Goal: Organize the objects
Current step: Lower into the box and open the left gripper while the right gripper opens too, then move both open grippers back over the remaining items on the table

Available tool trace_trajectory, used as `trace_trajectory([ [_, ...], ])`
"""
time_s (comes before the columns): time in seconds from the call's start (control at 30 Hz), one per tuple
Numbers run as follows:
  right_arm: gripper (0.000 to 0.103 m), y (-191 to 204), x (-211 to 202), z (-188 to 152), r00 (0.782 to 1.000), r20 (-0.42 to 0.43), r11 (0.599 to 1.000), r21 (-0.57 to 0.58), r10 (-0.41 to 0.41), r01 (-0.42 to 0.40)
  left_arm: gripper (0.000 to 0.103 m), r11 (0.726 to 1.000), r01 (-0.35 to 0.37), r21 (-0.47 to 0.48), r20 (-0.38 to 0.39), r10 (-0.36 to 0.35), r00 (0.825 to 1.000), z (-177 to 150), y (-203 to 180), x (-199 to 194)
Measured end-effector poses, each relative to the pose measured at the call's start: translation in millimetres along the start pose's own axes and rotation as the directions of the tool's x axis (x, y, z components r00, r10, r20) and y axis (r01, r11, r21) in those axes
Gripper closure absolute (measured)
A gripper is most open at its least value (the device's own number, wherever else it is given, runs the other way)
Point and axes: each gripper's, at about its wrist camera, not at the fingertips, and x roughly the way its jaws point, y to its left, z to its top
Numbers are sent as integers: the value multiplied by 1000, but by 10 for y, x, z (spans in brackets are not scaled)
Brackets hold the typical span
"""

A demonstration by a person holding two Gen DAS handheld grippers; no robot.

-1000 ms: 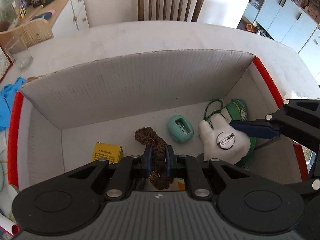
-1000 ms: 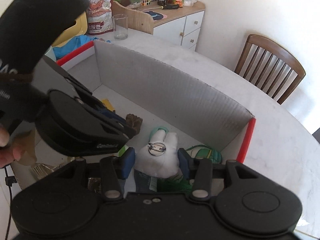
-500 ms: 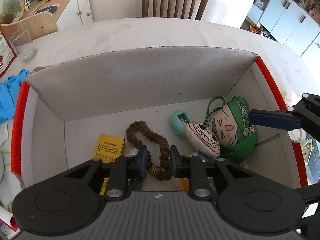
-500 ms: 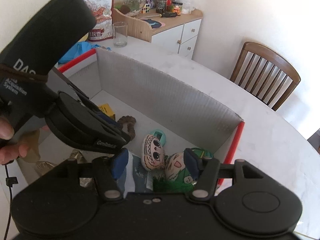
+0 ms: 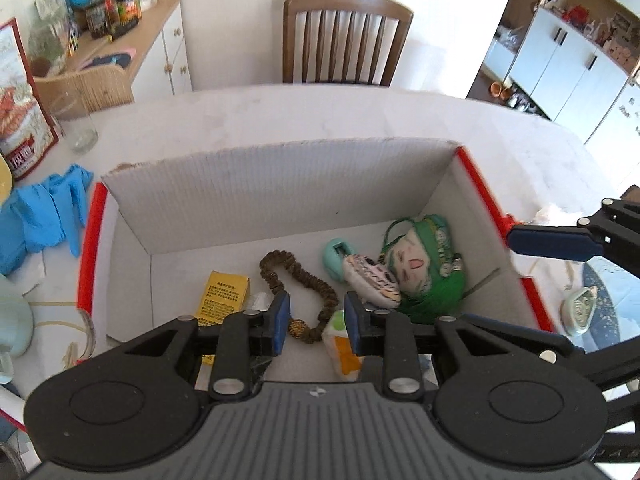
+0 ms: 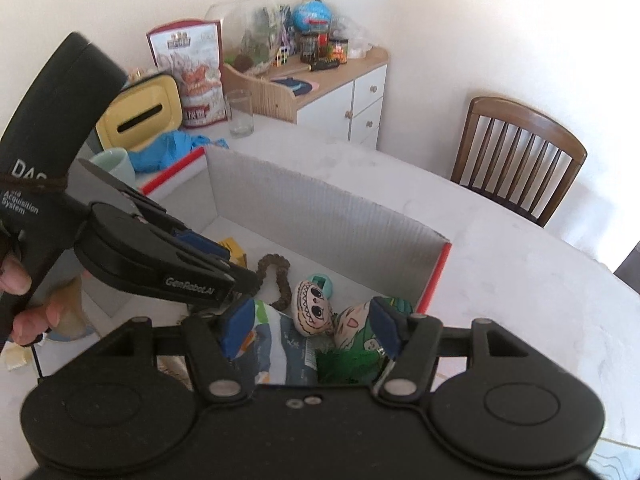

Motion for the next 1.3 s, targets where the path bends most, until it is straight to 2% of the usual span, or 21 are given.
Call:
trace_trajectory([
  [0.27,39,-61,-440,-79,997,70,997,67,31,-35,75,1000,-17,12,96,16,995,-87,-224,-439],
  [0.47,32,-81,-715,-173,993,108,994,96,48,-59,74,1000,-10,12,131,9,991,-196,-392,-658],
  [0.53,30,-98,-791,-210,992,119,992,105,53,-65,67,1000,-9,6,141,8,990,-245,-431,-716],
  [0.6,29,-113,-868,-256,990,127,991,115,56,-71,48,1000,-8,-2,160,9,987,-301,-475,-785],
  [0.67,28,-131,-949,-311,989,135,990,124,55,-72,42,1000,-7,-5,179,8,984,-348,-519,-848],
  [0.93,20,-263,-1275,-553,984,168,985,152,58,-84,35,1000,-19,0,212,18,977,-490,-775,-1011],
  [1.1,12,-391,-1472,-721,982,180,981,172,59,-91,21,999,-37,4,240,35,970,-561,-975,-1109],
  [1.3,5,-584,-1641,-938,982,184,975,207,49,-87,17,999,-44,-10,244,45,969,-636,-1173,-1132],
])
